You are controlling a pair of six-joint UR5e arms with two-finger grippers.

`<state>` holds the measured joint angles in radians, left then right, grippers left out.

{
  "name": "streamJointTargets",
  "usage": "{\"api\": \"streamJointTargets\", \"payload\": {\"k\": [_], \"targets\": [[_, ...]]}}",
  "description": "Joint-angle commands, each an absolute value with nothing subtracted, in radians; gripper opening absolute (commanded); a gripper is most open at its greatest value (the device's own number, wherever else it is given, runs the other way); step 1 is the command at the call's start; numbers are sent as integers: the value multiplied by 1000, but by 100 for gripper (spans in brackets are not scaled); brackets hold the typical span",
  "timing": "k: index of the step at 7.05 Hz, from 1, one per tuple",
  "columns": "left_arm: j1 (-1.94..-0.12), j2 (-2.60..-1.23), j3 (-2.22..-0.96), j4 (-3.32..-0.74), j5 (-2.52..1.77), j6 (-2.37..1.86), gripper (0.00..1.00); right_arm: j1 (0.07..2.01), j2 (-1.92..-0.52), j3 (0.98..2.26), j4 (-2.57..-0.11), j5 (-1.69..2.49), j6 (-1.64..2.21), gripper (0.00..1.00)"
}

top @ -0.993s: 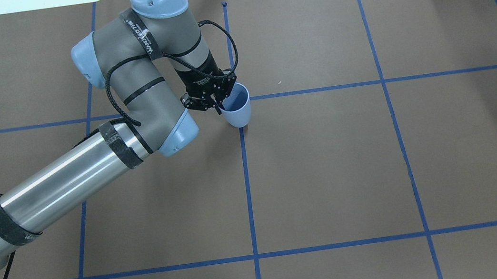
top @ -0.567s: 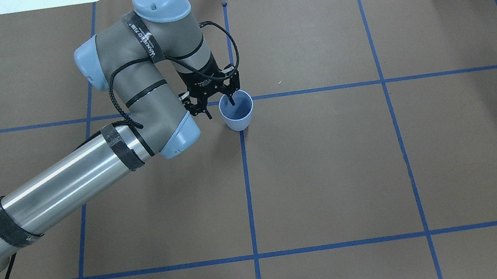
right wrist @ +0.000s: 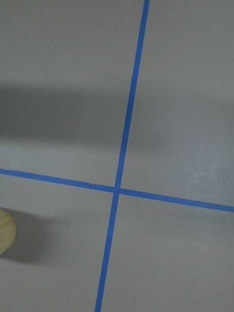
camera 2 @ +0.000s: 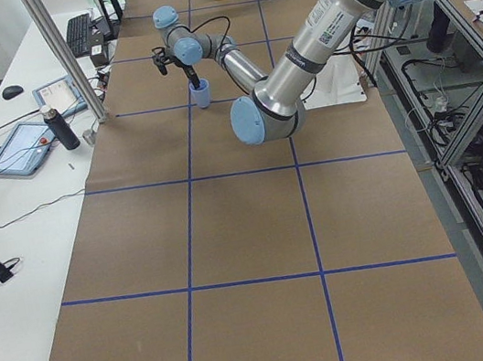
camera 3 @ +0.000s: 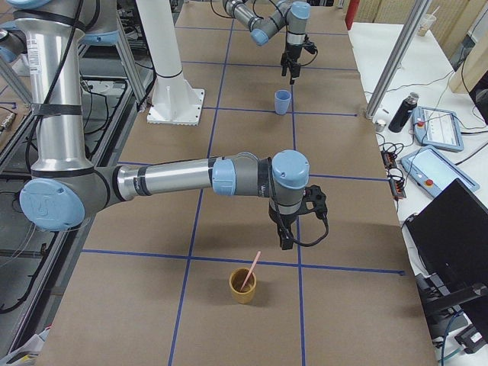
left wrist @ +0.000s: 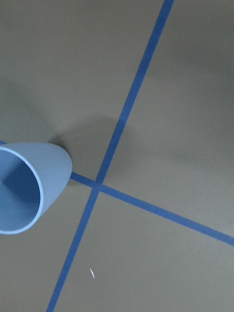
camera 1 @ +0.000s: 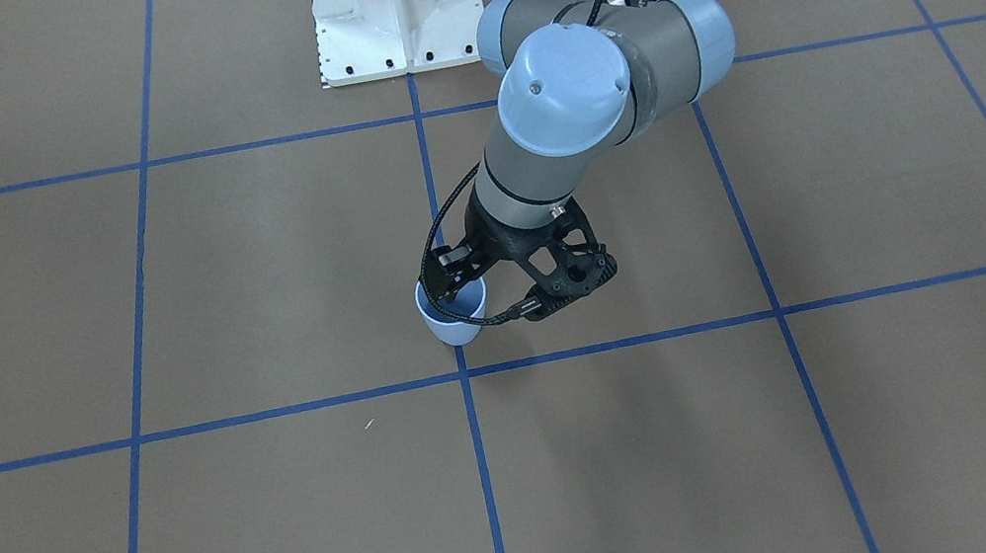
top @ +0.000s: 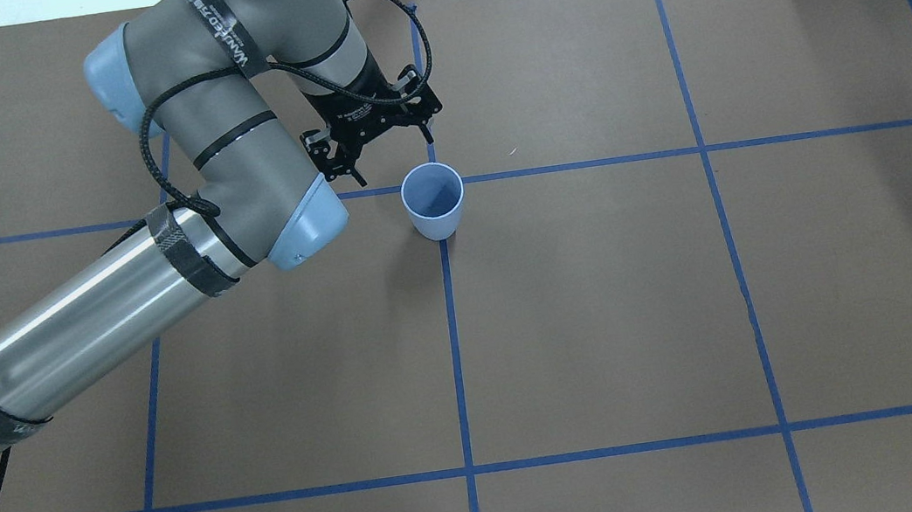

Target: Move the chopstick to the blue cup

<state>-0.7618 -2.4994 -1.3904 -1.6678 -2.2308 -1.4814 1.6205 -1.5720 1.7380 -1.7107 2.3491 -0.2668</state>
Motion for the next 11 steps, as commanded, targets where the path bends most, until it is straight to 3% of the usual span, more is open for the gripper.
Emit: {"api": "streamJointTargets", "payload": {"k": [1, 4, 7, 11], "targets": [[-773, -2450, -1480, -1641, -2230, -1476, 98, 1666, -1646, 1740, -1706, 2332, -601, 100], [-773, -2419, -1503, -1641, -2230, -1476, 98, 1715, -1750, 1741, -1631, 2373, -872, 100], [-773, -2399, -1505, -1644, -2223, -1474, 98, 1715, -1793, 1587, -1268, 2393, -865, 100], [-773, -2390, -1508, -1649, -2221, -1474, 98, 1713, -1787, 1586, -1258, 2562, -813, 100]]}}
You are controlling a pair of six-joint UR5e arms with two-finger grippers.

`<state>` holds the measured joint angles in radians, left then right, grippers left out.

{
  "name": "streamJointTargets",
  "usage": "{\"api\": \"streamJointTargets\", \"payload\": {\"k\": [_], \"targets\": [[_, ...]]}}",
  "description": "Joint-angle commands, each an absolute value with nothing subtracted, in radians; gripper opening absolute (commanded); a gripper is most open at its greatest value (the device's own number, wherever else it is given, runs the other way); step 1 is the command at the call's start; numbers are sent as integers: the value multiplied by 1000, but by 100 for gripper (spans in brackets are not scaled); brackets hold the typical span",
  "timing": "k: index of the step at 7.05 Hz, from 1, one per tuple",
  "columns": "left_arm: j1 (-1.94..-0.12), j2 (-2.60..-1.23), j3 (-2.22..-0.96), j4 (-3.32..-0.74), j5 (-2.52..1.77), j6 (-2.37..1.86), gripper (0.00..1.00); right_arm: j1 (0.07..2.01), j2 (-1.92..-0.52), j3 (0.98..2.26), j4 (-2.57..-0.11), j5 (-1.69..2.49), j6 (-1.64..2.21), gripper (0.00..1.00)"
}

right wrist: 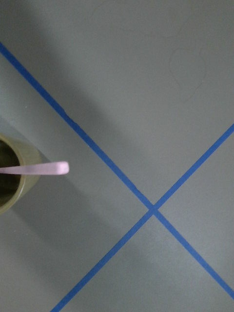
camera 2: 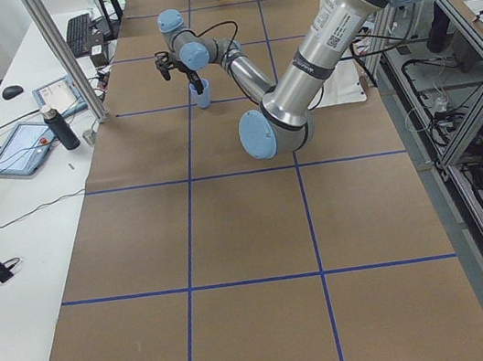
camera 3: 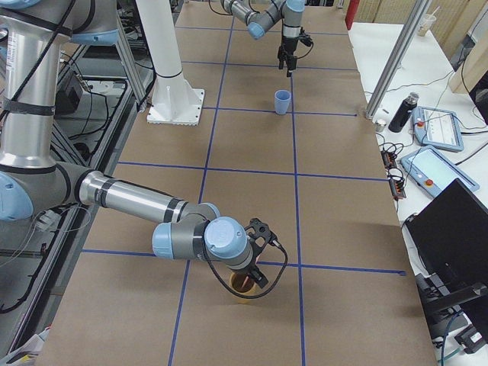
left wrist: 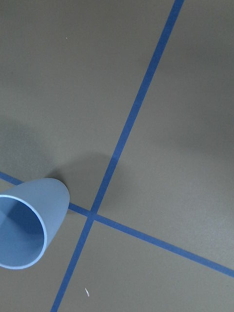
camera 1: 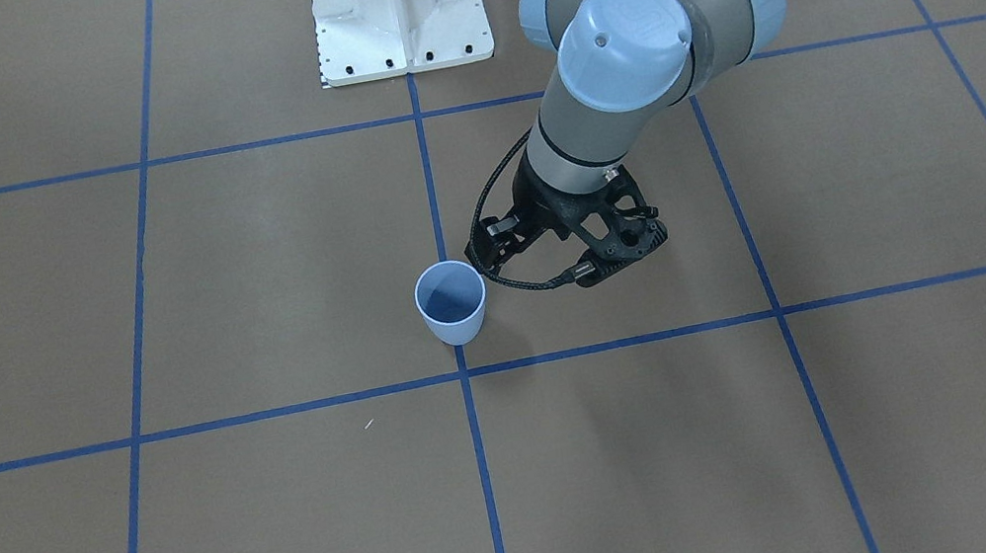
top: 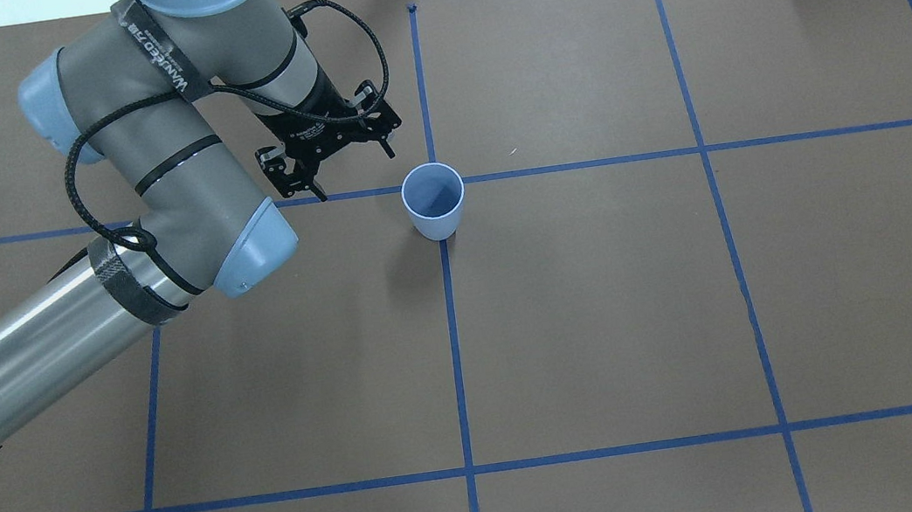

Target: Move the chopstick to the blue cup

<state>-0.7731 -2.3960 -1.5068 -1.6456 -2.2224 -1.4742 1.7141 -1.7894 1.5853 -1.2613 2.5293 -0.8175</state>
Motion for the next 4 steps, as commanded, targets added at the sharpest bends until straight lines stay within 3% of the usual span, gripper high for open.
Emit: {"api": "streamJointTargets", "payload": {"k": [1, 4], "targets": [[-773, -2391, -1508, -1649, -2221, -1474, 98, 1713, -1764, 1583, -1258, 2563, -813, 100], [-773, -2390, -1508, -1651, -2220, -1470, 98, 1707, -1730, 1572, -1258, 2560, -815, 100]]}}
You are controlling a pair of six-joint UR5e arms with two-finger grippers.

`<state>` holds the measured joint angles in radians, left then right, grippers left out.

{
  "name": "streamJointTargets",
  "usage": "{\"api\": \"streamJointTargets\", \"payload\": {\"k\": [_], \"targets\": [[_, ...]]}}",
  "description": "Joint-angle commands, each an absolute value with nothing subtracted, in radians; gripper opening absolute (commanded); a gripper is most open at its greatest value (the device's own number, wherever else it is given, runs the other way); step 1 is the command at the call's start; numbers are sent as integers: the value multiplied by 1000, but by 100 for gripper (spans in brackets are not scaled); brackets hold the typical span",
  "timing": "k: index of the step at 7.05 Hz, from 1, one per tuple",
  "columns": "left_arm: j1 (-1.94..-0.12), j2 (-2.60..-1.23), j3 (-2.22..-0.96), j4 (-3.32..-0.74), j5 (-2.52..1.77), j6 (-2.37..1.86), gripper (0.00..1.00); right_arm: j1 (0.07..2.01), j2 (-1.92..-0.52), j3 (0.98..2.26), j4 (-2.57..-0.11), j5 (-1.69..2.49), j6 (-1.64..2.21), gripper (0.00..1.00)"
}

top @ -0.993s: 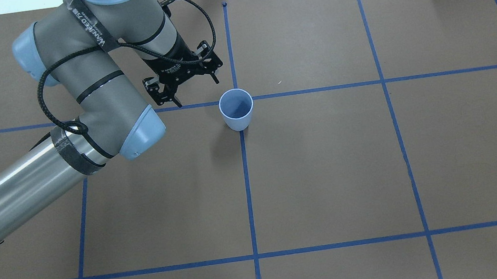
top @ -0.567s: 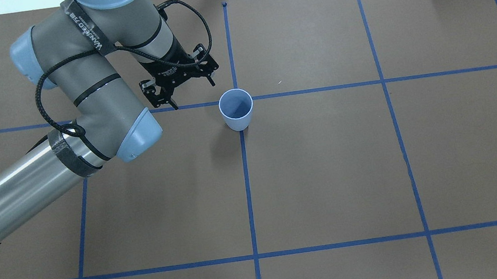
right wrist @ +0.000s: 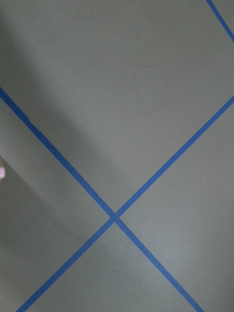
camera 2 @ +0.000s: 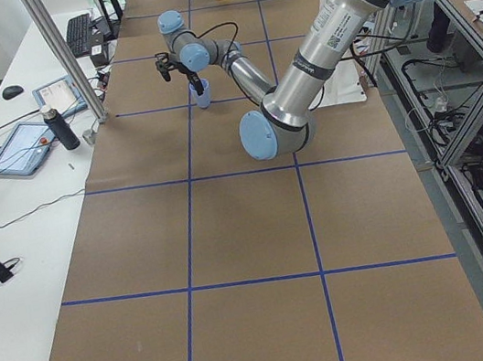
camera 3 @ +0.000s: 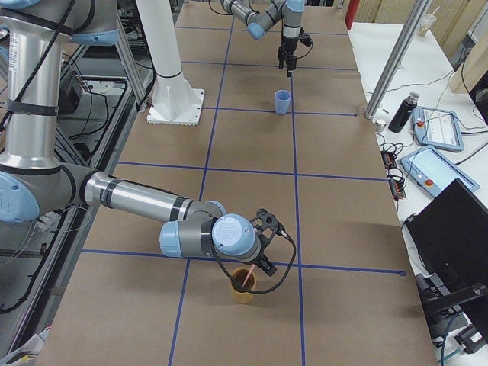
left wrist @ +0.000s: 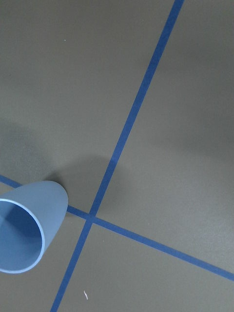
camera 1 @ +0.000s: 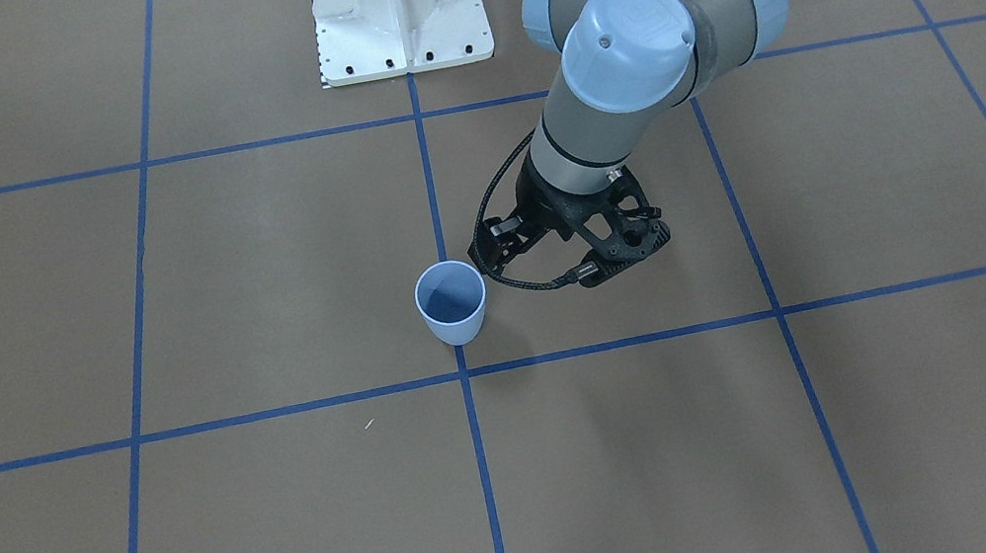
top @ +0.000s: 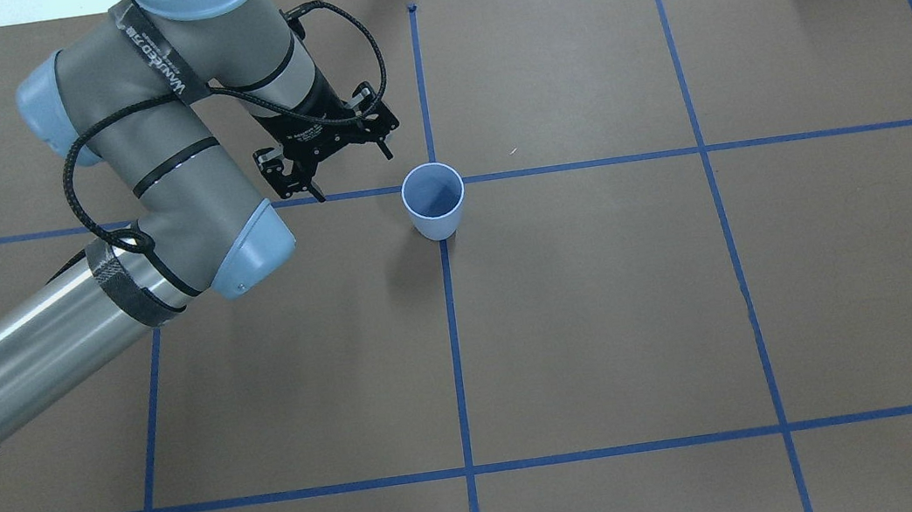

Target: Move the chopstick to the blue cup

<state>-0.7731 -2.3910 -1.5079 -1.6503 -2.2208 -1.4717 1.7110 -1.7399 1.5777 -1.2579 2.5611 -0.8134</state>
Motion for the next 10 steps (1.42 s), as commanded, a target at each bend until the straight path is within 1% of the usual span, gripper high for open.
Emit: {"api": "streamJointTargets", "payload": {"k": [1, 4, 5, 7, 8, 9, 10], "targets": [[-773, -2390, -1506, -1652, -2220, -1465, 98, 1701, -1724, 1559, -1258, 2560, -816, 100], [-773, -2390, -1506, -1651, -2220, -1459, 98, 1683, -1723, 1549, -1259, 2554, -818, 100], [-773, -2390, -1508, -1651, -2220, -1459, 98, 1683, -1726, 1536, -1258, 2556, -822, 98], [-773, -2382, -1515, -1651, -2220, -1459, 98, 1681, -1727, 1525, -1258, 2556, -825, 51], [-773, -2379, -1517, -1651, -2220, -1459, 98, 1677, -1727, 1526, -1258, 2556, -825, 24], [-773, -2376, -1523, -1651, -2220, -1459, 98, 1677, -1727, 1525, -1247, 2556, -825, 3], [-773, -2372, -1525, -1651, -2221, -1459, 98, 1677, -1732, 1525, -1214, 2556, -819, 0]]}}
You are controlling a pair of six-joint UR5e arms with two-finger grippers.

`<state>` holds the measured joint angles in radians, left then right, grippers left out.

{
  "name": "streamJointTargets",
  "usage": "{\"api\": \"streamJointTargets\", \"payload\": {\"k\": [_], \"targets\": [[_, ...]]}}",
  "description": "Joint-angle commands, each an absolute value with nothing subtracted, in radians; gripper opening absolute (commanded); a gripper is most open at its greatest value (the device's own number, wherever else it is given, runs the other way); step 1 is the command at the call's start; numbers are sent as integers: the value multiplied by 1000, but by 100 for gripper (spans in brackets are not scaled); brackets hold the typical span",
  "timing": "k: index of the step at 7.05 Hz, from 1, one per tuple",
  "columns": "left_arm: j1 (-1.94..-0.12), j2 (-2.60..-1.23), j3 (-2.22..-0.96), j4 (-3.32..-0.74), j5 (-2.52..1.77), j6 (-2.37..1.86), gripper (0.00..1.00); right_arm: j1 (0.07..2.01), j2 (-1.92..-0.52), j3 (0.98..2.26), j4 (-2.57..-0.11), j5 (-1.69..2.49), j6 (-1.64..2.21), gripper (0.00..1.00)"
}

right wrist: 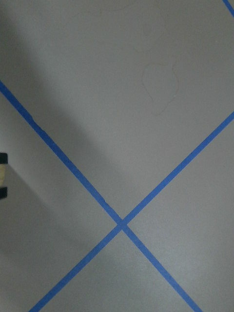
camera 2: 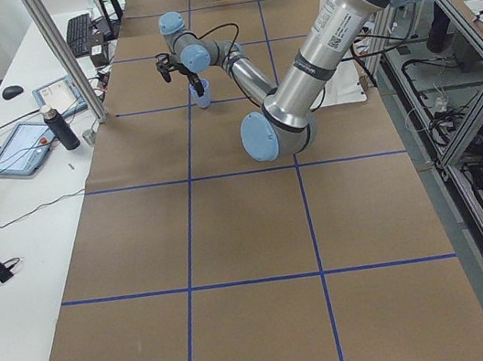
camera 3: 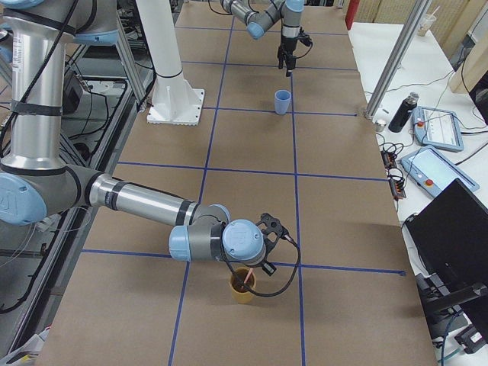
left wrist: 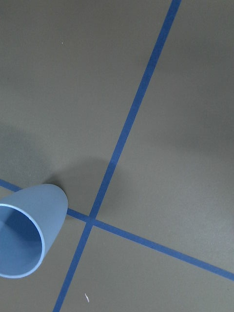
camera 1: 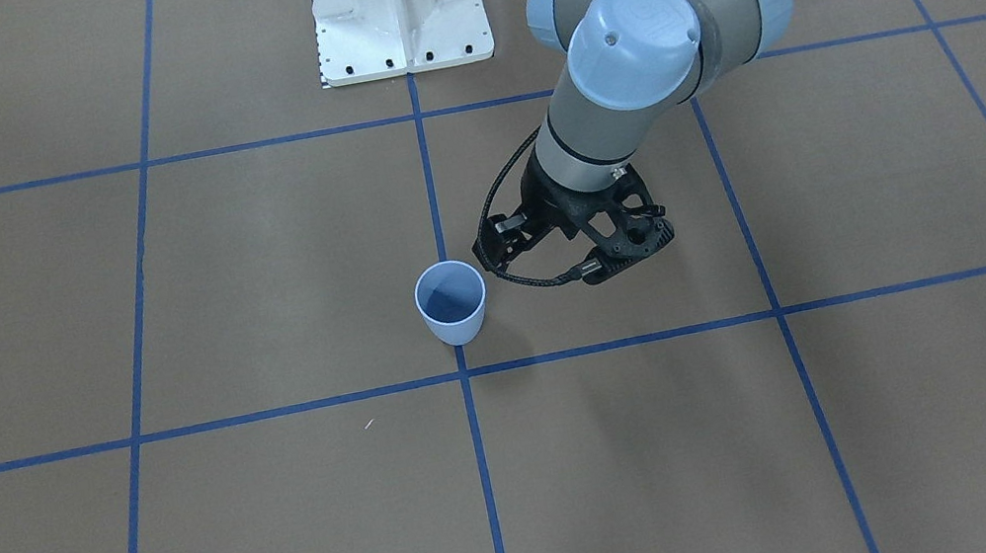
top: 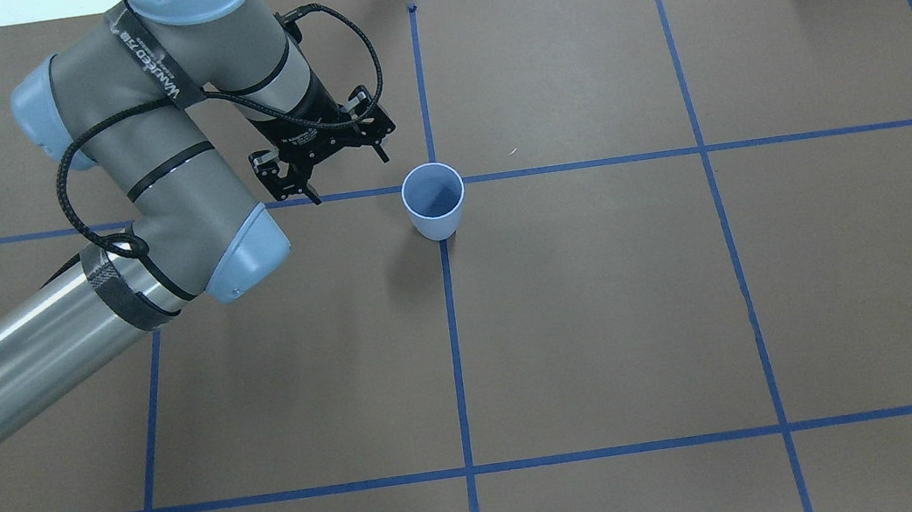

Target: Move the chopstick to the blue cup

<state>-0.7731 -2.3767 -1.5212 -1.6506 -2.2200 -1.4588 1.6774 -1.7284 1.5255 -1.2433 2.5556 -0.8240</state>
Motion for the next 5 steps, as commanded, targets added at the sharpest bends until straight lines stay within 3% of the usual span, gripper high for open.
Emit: {"api": "streamJointTargets", "payload": {"k": [1, 5], "targets": [[-773, -2368, -1531, -1651, -2221, -1459, 98, 1678, -1733, 1526, -1209, 2560, -815, 0], [-773, -2368, -1532, -1651, -2221, -1459, 98, 1811, -1730, 1555, -1209, 2646, -810, 0]]}}
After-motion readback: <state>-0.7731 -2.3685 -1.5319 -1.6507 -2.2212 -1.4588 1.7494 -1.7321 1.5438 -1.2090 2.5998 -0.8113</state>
